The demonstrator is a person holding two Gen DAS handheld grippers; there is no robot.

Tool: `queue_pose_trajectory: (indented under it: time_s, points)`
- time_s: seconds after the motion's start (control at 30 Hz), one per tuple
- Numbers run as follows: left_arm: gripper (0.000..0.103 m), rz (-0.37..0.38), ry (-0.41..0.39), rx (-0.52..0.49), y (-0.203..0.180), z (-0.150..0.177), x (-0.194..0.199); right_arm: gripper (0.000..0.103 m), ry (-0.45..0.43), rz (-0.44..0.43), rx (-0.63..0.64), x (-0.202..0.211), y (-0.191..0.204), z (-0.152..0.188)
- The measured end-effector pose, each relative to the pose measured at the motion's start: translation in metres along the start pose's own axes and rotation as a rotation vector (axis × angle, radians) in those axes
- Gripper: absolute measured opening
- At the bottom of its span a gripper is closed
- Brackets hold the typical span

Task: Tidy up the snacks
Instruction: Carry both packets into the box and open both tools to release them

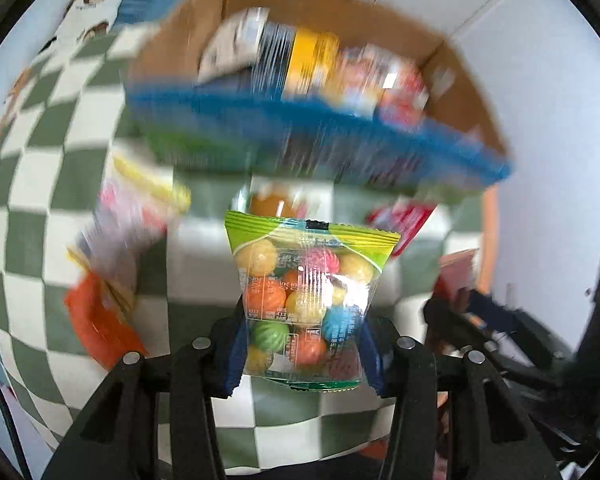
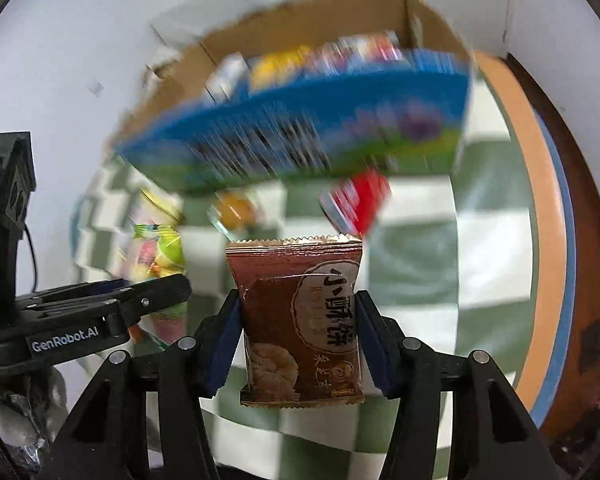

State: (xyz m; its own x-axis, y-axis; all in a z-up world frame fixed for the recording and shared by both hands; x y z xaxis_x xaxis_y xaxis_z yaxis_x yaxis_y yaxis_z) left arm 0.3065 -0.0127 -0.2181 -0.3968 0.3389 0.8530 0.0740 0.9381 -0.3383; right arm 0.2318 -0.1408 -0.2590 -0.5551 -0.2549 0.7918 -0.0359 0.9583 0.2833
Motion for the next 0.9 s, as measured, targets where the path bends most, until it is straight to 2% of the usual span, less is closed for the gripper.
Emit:
queue_pose_trajectory:
  time_s: [0.1, 0.23, 0.4, 0.53, 0.67, 0.9]
  points:
    - [0.044, 0.012, -0.052, 0.011, 0.021, -0.042, 0.024, 0.058, -0.055, -0.069, -0.016, 0.008, 0.021, -0.045]
    - [0.044, -0.038, -0.084, 0.005, 0.04, -0.091, 0.033, 0.058, -0.113, -0.108, -0.018, -0.007, 0.052, -0.099]
    - [0.044, -0.102, -0.002, 0.035, 0.077, -0.148, -0.006, 0.058, -0.107, -0.117, -0.01, -0.047, 0.073, -0.15]
    - [0.044, -0.139, 0.085, 0.068, 0.103, -0.162, -0.051, 0.058, -0.052, -0.097, -0.016, -0.092, 0.081, -0.169]
    - [0.044, -0.174, 0.145, 0.071, 0.111, -0.161, -0.069, 0.058, 0.002, -0.088, -0.027, -0.124, 0.081, -0.173]
    - [0.045, -0.176, 0.239, 0.126, 0.126, -0.14, -0.087, 0.059, 0.103, -0.088, -0.042, -0.155, 0.082, -0.158]
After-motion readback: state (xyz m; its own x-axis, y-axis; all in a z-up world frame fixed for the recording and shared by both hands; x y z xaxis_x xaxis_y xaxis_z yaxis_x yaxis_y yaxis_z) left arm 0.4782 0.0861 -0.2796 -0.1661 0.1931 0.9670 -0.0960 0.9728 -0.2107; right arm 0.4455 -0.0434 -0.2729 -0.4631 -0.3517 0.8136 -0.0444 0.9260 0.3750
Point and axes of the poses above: each gripper's, at about its wrist camera, not at the fingertips, and x roughly against the way its jaws point, y to its left, z to its underside, the point moved 6 cm from there along -x, roughly the way its jaws point, and after that the axes turned 13 degrees about -y, right-handed, at the moved point
